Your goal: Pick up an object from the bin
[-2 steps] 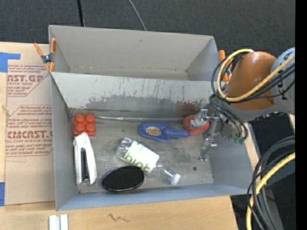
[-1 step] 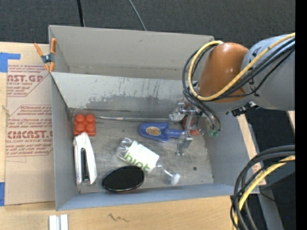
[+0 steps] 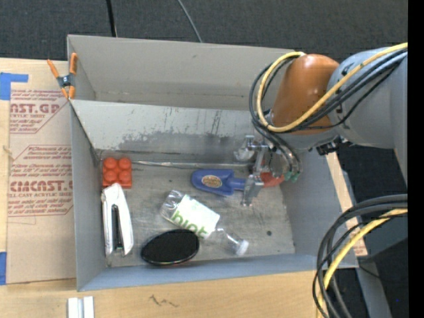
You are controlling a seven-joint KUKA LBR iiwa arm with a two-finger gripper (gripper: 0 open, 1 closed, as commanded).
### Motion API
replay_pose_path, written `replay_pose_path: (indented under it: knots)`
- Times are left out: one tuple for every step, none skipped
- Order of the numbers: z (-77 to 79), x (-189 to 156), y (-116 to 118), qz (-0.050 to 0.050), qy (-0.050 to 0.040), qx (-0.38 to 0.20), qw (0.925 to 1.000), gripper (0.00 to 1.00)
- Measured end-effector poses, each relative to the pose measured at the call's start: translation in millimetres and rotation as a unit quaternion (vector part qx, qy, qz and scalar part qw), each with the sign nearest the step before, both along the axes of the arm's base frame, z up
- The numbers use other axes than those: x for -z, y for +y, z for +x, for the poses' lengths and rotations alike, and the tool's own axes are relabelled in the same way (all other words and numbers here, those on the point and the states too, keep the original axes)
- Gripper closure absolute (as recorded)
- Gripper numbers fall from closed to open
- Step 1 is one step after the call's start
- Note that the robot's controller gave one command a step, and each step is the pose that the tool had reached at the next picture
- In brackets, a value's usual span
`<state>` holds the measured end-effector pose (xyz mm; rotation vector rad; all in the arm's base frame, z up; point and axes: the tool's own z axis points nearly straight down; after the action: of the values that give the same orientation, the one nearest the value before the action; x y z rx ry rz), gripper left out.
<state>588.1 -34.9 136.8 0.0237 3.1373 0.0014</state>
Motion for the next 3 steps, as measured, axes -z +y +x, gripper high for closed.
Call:
replay_pose_path:
  knots:
    - [-4.2, 61.3, 8.6, 0.0, -0.0006, 0.039, 0.9992, 0.0]
    - [5.6, 77.6, 9.1, 0.0, -0.0024, 0.05, 0.9987, 1.0]
    - [5.4, 77.0, 9.3, 0.0, -0.003, 0.052, 0.9986, 1.0]
